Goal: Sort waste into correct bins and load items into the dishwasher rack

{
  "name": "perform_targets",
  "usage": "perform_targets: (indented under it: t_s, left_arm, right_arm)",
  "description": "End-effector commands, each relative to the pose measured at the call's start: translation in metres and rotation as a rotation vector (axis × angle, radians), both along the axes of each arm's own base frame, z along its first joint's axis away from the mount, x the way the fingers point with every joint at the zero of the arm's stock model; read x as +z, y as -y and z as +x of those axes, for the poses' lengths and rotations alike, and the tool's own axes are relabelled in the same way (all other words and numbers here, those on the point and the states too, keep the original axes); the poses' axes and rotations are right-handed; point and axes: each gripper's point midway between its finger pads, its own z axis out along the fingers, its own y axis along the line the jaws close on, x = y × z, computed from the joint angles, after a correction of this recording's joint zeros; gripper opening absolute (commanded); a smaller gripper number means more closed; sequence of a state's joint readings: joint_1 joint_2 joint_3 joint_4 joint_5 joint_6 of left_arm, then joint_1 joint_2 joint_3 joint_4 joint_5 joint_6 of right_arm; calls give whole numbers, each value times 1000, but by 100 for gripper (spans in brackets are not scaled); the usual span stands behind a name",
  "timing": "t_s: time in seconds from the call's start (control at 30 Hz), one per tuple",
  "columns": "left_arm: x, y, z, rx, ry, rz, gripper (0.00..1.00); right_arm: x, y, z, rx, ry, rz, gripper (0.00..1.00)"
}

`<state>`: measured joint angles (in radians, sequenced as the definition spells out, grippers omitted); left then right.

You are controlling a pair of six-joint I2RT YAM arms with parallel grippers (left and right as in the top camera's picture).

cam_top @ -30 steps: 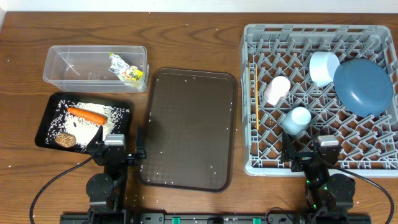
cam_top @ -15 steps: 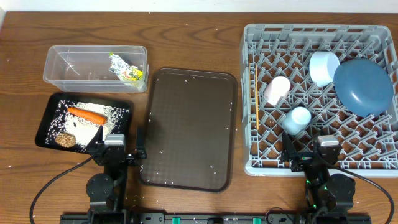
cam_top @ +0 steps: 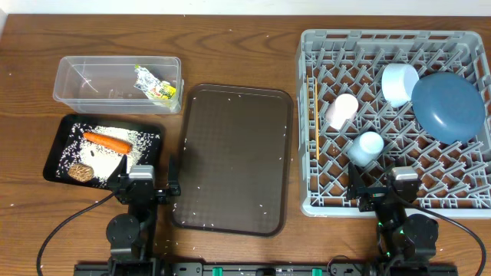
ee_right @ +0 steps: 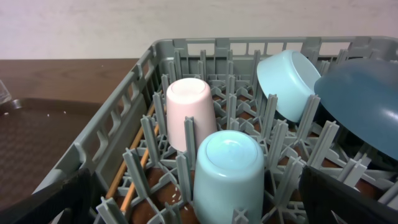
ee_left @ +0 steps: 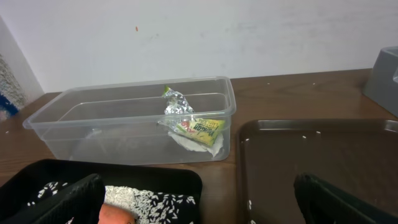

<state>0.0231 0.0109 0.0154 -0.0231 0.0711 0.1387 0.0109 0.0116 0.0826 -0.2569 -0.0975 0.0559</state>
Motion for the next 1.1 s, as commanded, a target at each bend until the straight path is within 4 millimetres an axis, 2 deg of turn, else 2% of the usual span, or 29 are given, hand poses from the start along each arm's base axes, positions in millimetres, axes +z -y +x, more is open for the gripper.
perform_targets:
  t_s: [0.0,1.07]
  left_arm:
    - [-15,1,-1,-8,-48,5,98]
    - [-15,1,-1,-8,-48,4,98]
  right_arm:
    - [0,1,0,-1,5,-11,99]
    - [0,1,0,-1,5,-11,99]
